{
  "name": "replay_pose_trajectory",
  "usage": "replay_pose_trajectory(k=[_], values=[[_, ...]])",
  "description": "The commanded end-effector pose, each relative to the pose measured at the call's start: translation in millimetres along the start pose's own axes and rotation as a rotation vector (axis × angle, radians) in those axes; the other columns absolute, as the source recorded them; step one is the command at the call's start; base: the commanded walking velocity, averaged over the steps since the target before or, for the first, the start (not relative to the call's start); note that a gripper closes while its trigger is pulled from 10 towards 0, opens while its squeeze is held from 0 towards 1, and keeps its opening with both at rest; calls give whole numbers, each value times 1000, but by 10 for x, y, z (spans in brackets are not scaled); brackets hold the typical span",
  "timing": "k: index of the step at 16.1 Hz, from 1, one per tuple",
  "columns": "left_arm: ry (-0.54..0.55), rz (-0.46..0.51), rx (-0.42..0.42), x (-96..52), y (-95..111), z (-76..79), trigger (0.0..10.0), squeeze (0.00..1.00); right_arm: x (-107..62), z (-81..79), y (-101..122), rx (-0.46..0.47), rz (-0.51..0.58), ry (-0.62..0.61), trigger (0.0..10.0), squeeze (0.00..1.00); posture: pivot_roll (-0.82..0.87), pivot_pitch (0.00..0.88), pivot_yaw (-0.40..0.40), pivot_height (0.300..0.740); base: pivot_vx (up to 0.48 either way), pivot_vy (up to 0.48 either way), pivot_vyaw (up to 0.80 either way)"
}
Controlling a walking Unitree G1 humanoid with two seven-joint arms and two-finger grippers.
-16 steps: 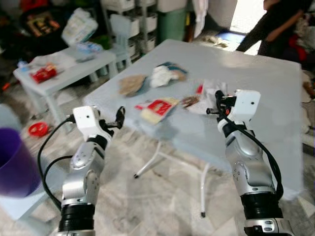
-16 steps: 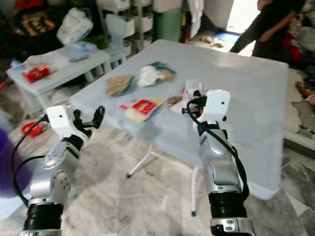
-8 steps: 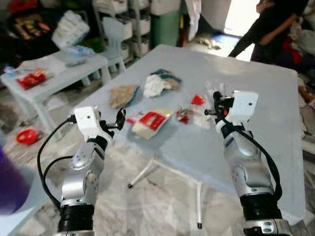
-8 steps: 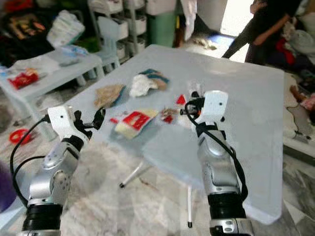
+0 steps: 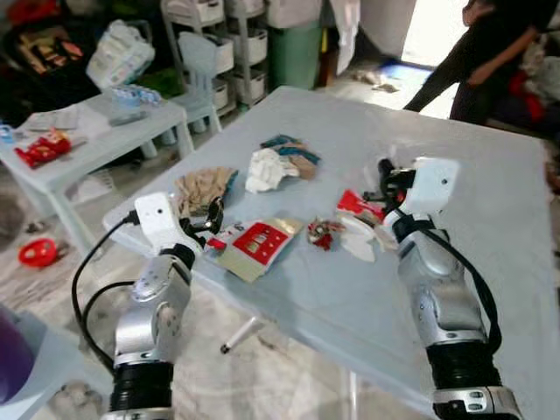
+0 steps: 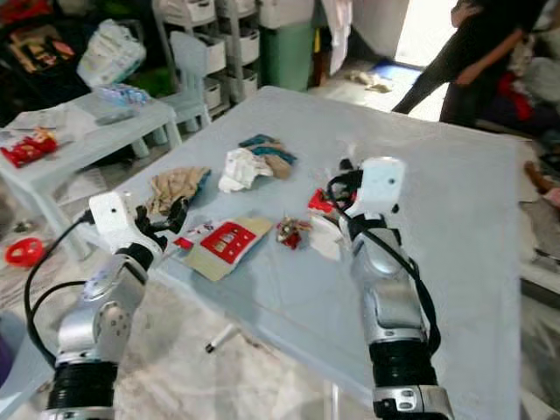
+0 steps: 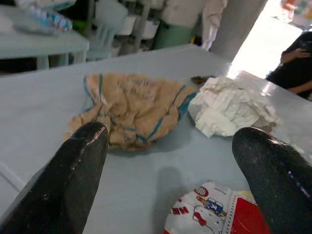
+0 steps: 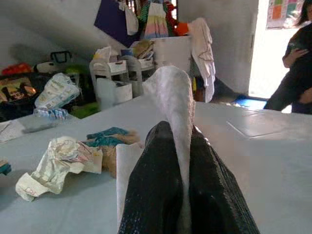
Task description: Picking trash to rubbish bin
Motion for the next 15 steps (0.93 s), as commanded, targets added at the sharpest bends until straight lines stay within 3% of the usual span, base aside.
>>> replay_pose_trajectory(k=[1, 3, 6, 11, 15], values=[[-6, -6, -12, 13, 9, 86, 10000, 0, -15, 113, 31, -14, 7, -23, 0, 0, -4, 11, -9, 740, 0, 0, 0], [9, -44, -22, -14, -70, 113, 10000, 0, -17, 115, 31, -17, 6, -22, 0, 0, -3, 11, -9, 740, 0, 0, 0], [41, -103, -142, -39, -181, 142, 10000, 0, -10, 94, 32, -17, 7, -17, 0, 0, -1, 13, -10, 740, 0, 0, 0], [90, -157, -227, -55, -254, 91, 10000, 0, -18, 87, 13, -16, 1, -17, 0, 0, -3, 18, -6, 740, 0, 0, 0], [73, -196, -264, -31, -315, 140, 10000, 0, -15, 80, 16, -15, 2, -17, 0, 0, -9, 19, -6, 740, 0, 0, 0]])
Point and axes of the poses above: a point about 5 cm out from each wrist's last joint towards the gripper, its own x axis pointing out of the wrist towards the gripper, its own y axis along the axis of the wrist's last joint, z = x × y, the point moved 6 cm from there along x, pointing out of the wrist towards the gripper, and after that the axes turned 2 degrees about -x, right-handed, at the moved point
